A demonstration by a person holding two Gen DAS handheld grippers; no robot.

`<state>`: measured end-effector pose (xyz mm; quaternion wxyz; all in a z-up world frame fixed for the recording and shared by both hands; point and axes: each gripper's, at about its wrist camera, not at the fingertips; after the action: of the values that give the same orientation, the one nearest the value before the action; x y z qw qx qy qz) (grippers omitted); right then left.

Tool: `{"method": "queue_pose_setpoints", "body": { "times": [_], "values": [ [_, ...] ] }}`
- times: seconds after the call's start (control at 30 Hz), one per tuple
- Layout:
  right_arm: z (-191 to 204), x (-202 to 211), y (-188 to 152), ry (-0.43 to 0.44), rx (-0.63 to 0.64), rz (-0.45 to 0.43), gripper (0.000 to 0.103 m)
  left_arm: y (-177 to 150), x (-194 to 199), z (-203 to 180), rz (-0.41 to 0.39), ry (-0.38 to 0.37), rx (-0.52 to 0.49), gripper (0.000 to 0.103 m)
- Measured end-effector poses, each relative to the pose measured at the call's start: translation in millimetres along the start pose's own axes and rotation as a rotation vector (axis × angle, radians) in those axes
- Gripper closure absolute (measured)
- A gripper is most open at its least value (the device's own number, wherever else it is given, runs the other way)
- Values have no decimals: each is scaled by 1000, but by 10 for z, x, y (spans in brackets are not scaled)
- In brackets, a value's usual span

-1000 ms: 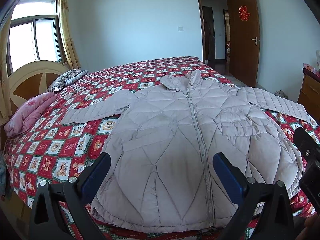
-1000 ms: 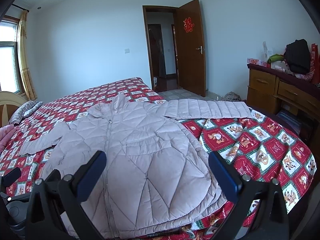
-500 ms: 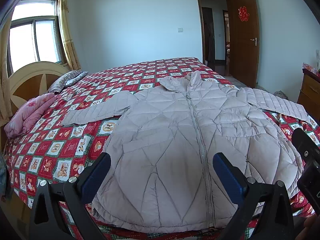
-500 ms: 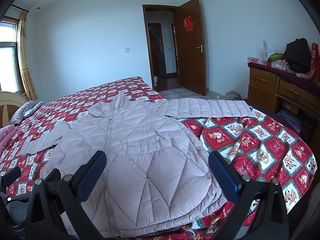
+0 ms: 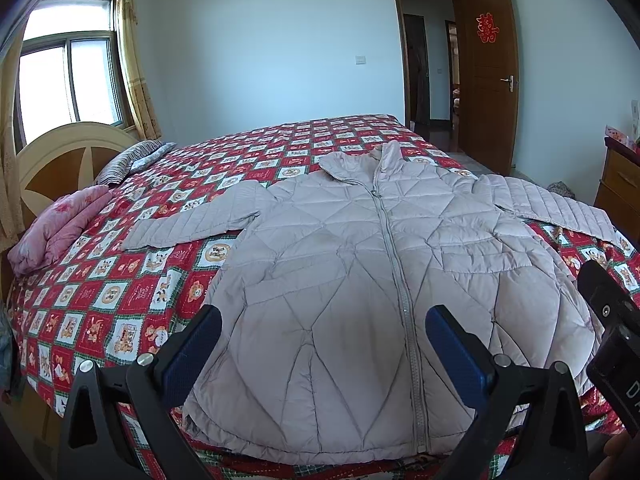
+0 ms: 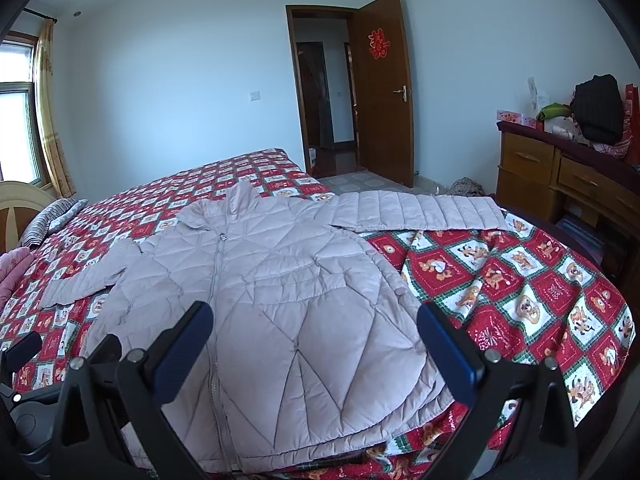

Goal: Fold large clothes

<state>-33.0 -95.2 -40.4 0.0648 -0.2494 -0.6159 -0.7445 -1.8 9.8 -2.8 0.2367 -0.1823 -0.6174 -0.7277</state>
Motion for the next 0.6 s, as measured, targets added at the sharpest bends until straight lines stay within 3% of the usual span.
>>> {"method": "queue_pose_setpoints", "body": {
  "times": [0.6],
  "values": [
    [-37,-18,15,6,-16,16,0,-21,-19,-26,12,-4,3,1]
  ]
}}
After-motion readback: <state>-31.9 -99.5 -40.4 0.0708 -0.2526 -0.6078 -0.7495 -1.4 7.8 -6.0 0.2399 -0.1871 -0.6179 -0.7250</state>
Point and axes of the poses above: each gripper's, at about its wrist camera, not at the fingertips, and x roughly against the way its jaws point, z to its left, y to its top, and after that the axes turned 7 degrees about y, right-handed
